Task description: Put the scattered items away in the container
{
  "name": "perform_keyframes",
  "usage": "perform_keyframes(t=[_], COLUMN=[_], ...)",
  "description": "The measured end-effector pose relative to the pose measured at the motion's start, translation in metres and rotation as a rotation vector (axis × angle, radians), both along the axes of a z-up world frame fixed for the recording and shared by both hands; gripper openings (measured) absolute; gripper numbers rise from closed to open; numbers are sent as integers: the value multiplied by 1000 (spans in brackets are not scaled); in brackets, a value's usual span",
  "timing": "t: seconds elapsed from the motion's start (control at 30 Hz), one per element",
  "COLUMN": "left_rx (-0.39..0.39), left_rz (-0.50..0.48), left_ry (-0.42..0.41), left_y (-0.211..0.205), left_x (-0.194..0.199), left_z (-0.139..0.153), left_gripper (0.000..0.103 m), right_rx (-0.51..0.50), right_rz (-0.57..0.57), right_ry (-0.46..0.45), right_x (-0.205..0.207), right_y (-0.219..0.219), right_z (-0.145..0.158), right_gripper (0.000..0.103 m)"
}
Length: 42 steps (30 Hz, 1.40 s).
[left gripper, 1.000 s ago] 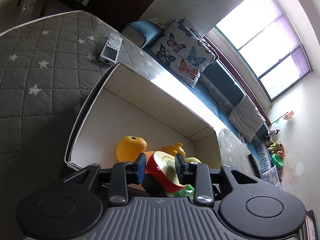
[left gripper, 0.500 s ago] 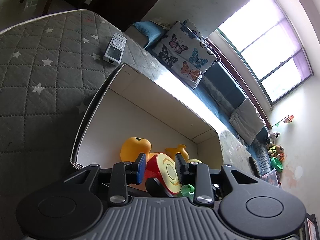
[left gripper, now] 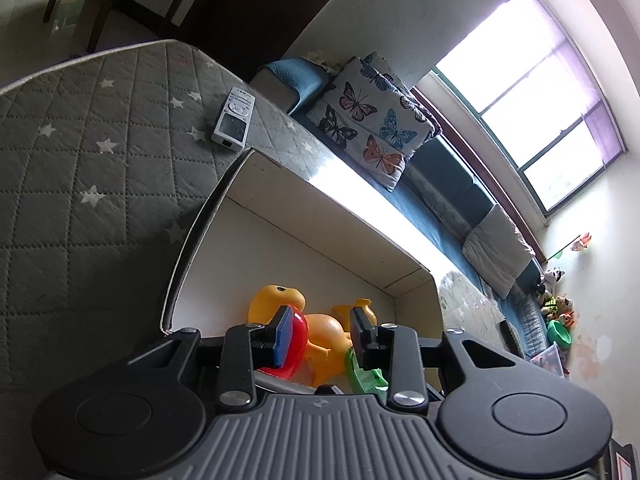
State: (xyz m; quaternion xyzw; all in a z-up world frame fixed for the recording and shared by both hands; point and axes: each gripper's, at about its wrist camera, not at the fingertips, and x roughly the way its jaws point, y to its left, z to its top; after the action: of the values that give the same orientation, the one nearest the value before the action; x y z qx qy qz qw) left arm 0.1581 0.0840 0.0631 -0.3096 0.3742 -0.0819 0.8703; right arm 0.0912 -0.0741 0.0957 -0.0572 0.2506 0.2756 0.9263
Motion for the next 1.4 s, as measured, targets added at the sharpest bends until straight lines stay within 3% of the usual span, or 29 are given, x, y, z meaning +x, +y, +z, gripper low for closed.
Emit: perform_keyframes(t=[0.47,0.7,0.8,0.97,1.1,1.4], left_rx=[9,60,100,176,234,292], left_rz=[-6,-25,-39,-56,-54,-47], left_ry=[1,-17,-21,-31,-55,-77], left_y=[0,-8,-15,-26,-32,-37], left_x=[-18,-35,-42,-53,-62,-74], left_z=[0,6,6,6,5,0], left_gripper=[34,34,34,34,34,34], right_rx=[-7,-11,-13,-12,-13,-4], right_rz=[-14,-30,-41,-56,-68,-97], right_ry=[0,11,15,26,29,35], right_x=[-21,-36,-40,-52,-58,-65], right_y=[-8,-15,-19,-25,-30,-37], right_z=[3,-1,-3,-5,-7,-8], right_gripper=[59,60,68,70,80,99])
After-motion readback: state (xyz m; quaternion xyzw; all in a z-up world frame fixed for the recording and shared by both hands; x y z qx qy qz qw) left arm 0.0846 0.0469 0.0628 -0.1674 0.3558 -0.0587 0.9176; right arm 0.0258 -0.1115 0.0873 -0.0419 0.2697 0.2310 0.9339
